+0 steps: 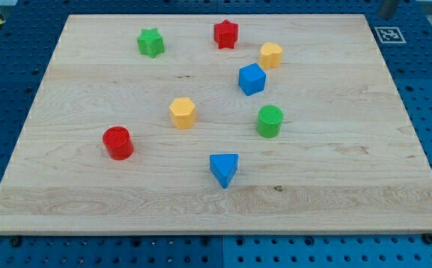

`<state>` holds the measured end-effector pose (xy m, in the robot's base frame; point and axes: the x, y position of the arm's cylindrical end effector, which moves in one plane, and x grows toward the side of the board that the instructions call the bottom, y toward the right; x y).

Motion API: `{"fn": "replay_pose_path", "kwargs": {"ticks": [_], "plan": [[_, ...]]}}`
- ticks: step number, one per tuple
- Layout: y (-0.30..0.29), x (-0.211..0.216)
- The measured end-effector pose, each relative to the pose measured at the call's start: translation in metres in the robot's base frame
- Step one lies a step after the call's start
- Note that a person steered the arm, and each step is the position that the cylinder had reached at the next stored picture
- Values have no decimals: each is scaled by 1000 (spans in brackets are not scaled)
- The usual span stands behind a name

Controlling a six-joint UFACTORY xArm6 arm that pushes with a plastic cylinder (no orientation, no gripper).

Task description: Slide the yellow heart towards the center

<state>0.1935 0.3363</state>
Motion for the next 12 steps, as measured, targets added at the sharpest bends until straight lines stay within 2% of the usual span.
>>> {"fn": "replay_pose_path", "kwargs": {"ticks": [1,2,3,4,5,10,12], "plan": [[7,5],[-13,59],[-85,111],[-135,115],[-144,111],[-316,132],[-342,142]]}}
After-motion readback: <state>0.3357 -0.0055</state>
